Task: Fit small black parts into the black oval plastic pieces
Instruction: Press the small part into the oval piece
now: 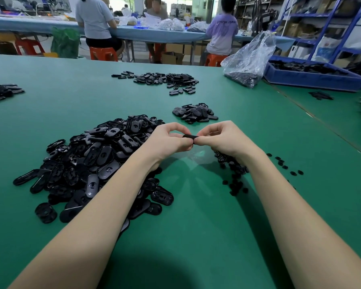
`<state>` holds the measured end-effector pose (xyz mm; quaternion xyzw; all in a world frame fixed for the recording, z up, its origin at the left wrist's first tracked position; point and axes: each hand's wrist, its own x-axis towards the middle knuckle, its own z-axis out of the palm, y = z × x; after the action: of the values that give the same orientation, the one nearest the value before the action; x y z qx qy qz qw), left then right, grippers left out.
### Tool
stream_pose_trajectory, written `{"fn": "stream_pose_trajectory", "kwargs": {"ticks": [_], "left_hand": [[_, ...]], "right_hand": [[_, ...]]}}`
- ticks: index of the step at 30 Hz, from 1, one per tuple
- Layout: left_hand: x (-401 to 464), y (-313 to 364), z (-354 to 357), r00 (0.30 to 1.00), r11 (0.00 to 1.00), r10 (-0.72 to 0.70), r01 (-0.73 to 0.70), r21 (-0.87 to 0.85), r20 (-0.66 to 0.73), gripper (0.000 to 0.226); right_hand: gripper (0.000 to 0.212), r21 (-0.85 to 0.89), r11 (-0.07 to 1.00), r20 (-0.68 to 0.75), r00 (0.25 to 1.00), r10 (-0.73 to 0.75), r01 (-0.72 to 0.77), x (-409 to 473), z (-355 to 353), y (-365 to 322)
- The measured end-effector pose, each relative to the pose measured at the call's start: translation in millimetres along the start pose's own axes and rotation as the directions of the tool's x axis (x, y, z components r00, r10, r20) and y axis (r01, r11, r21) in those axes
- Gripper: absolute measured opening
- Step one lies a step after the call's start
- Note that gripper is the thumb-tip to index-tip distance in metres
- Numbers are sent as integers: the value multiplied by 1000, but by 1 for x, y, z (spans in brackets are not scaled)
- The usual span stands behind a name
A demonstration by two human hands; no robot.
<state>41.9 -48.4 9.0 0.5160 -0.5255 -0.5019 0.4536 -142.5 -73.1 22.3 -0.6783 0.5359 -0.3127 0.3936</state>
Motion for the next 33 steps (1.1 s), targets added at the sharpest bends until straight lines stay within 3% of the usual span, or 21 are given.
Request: {"fn": "stream_pose_trajectory", "kwargs": {"ticks": [8,18,24,28,31,33], "left_hand": [[-1,0,2,999,998,20,-18,65,-36,14],[4,-7,9,982,974,60,-19,226,-177,15],[4,-5,6,979,998,61,-57,26,-194,18],[5,-6,6,987,990,-1,-22,-142,-160,20],[6,-6,7,988,990,3,-24,-141,-152,18],[7,-7,8,988,999,34,-36,-13,-153,18]], "right_hand": [[16,-45,999,-46,999,4,-6,4,4,5],[15,-135,991,-149,988,-40,19,7,15,3],[16,-159,956,-130,955,-267,246,3,10,3],[15,-282,921,-117,944,-310,268,5,10,5],[14,-303,923,-118,952,-282,236,7,5,7],[14,-315,924,-135,953,-272,219,9,1,9]]}}
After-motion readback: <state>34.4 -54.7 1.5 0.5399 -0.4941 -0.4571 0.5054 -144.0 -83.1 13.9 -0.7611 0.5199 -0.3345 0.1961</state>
